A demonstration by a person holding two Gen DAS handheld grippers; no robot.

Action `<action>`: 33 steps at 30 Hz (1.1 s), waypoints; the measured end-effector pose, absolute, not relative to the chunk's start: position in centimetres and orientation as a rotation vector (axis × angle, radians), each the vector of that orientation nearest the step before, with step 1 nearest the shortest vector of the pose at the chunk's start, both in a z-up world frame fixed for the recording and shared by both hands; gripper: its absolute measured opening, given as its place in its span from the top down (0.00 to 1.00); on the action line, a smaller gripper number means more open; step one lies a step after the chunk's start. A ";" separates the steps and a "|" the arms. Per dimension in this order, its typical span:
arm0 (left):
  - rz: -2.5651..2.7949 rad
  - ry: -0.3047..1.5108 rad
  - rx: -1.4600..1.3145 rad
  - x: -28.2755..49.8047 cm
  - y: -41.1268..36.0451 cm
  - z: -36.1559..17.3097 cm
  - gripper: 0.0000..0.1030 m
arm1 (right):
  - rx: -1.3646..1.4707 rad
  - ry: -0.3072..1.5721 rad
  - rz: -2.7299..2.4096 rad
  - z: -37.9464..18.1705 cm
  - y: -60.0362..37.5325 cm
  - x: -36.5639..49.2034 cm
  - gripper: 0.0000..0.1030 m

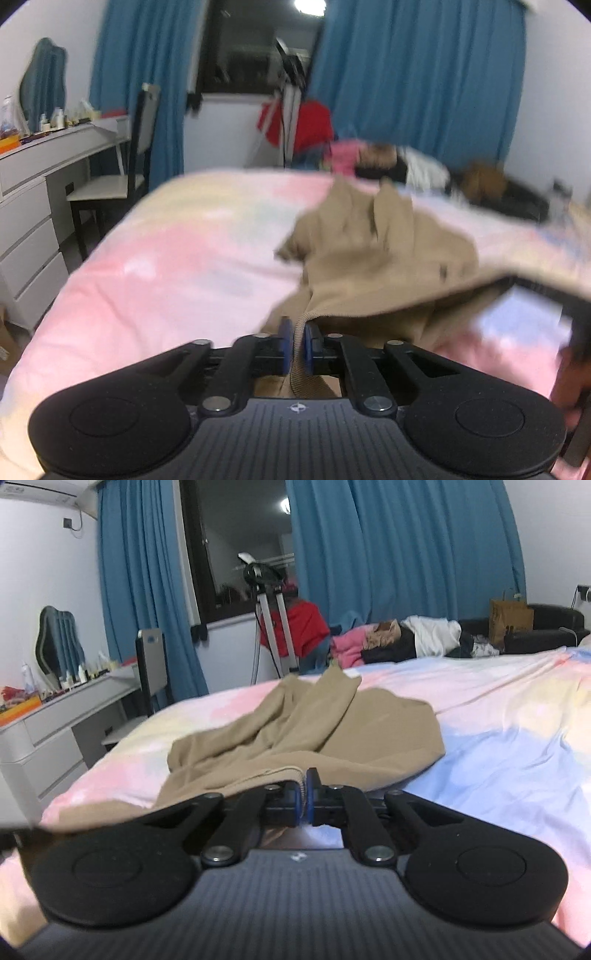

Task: Fold clothes

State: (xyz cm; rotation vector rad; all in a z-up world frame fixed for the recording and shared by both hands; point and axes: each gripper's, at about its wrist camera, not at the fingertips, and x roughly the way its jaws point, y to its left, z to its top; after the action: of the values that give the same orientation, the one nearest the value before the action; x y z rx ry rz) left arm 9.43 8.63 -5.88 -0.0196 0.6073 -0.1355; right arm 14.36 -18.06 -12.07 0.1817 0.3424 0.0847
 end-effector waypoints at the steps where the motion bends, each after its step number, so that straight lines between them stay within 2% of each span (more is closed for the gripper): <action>1: -0.143 0.637 0.019 9.5 8.2 -6.4 0.81 | 0.178 0.333 0.082 -11.9 -18.1 14.3 0.94; 4: -0.116 0.661 0.067 9.3 7.2 -7.8 0.76 | 0.196 0.318 0.079 -11.7 -18.4 14.2 0.94; 13: 0.028 0.653 0.120 8.7 5.2 -11.8 0.74 | 0.172 0.211 0.041 -11.1 -18.2 12.5 0.94; 16: 0.052 0.609 0.087 8.3 4.8 -12.4 0.64 | 0.169 0.156 0.026 -10.8 -18.1 11.9 0.94; 18: 0.032 0.584 0.144 8.4 3.7 -12.8 0.62 | 0.178 0.153 0.034 -10.8 -18.2 11.8 0.94; 21: 0.017 0.549 0.233 8.2 2.4 -13.1 0.62 | 0.182 0.167 0.033 -11.0 -18.4 12.0 0.94; 24: 0.042 0.595 0.276 8.2 1.9 -13.7 0.62 | 0.167 0.198 0.022 -11.4 -18.4 12.5 0.94; 27: 0.062 0.659 0.246 8.3 3.1 -13.9 0.69 | 0.142 0.256 0.000 -12.1 -18.5 13.4 0.94; 31: 0.102 0.587 0.132 7.9 4.8 -12.8 0.91 | 0.119 0.371 -0.054 -13.6 -18.9 14.9 0.94; 33: 0.125 0.498 0.100 7.7 5.3 -11.7 0.94 | 0.132 0.387 -0.066 -13.9 -19.1 15.1 0.94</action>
State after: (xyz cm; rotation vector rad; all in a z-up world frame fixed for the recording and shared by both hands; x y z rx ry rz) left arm 7.70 5.27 -11.72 0.1004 0.4984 0.1250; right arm 15.06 -19.11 -13.87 0.1317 0.3873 -0.0662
